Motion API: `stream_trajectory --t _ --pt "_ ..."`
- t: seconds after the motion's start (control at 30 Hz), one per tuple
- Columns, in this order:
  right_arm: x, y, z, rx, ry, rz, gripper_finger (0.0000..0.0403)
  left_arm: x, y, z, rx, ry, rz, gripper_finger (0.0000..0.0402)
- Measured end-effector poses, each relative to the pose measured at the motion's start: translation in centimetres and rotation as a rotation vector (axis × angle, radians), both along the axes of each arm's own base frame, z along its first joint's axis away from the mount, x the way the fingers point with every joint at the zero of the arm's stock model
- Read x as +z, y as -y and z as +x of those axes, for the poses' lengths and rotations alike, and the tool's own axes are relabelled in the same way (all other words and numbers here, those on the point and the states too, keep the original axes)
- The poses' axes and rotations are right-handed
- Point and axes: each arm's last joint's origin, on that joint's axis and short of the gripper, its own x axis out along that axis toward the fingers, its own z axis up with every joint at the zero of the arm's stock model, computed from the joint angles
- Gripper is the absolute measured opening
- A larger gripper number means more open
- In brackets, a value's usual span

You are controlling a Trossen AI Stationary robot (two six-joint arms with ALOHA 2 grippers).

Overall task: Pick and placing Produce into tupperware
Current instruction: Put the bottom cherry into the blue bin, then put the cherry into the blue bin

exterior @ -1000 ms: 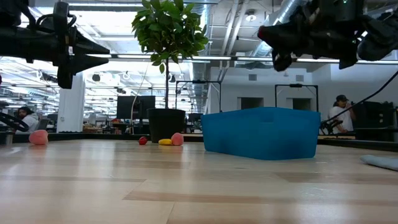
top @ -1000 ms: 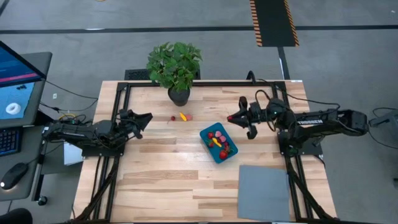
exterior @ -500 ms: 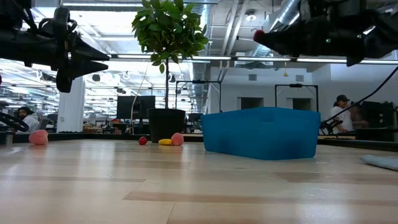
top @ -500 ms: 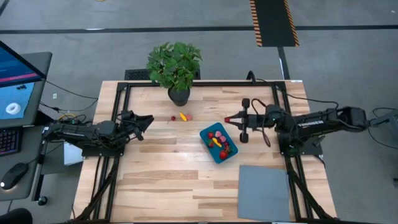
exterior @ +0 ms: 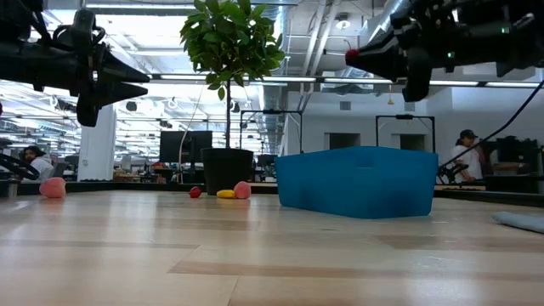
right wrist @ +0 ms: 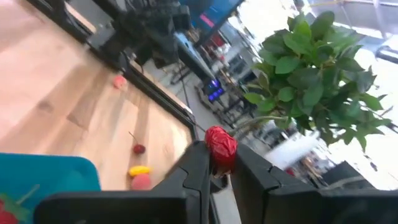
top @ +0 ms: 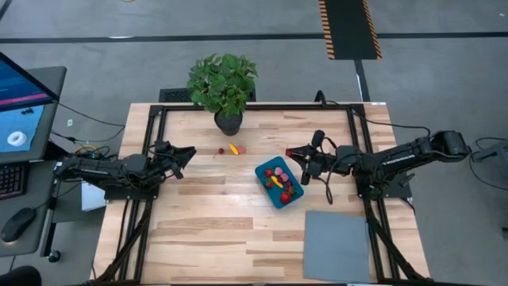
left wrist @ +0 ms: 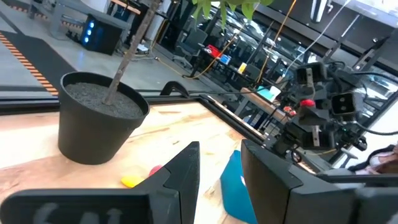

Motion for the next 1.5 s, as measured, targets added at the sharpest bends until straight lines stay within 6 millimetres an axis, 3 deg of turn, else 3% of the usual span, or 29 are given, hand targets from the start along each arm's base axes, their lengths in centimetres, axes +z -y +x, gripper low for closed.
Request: stream_trajectory --t 0.2,0.4,0.67,0.87,1.07,1.23,1.5 --pt "0.4 -1.3 0.5 -0.037 -0.102 -0.128 0.0090 0.0 0.0 0.0 0.008 0.004 -0.007 0.0107" --pt "0.5 -1.3 0.4 -0.111 -0.101 -0.091 0.0101 0.0 0.0 0.0 0.008 0.005 -0.008 0.0107" --pt "0.3 -1.7 0.4 -0.113 0.018 0.385 0.0105 0.0 0.0 0.0 -0.012 0.011 -0.018 0.0107" --pt "-1.3 -2.0 0.2 -0.077 -0.081 0.729 0.0124 0.0 0.0 0.0 -0.017 0.010 -0.017 0.0107" --pt "-1.5 -2.7 0.3 0.040 -0.156 1.099 0.0153 0.0 0.0 0.0 -0.017 0.009 -0.016 0.0107" --pt "-0.8 -3.0 0.6 0.019 -0.210 1.157 0.0153 0.0 0.0 0.0 -0.017 0.005 -0.010 0.0107" --pt "1.1 -2.3 1.4 0.114 -0.090 1.156 0.0133 0.0 0.3 0.1 -0.104 -0.016 0.037 0.0107"
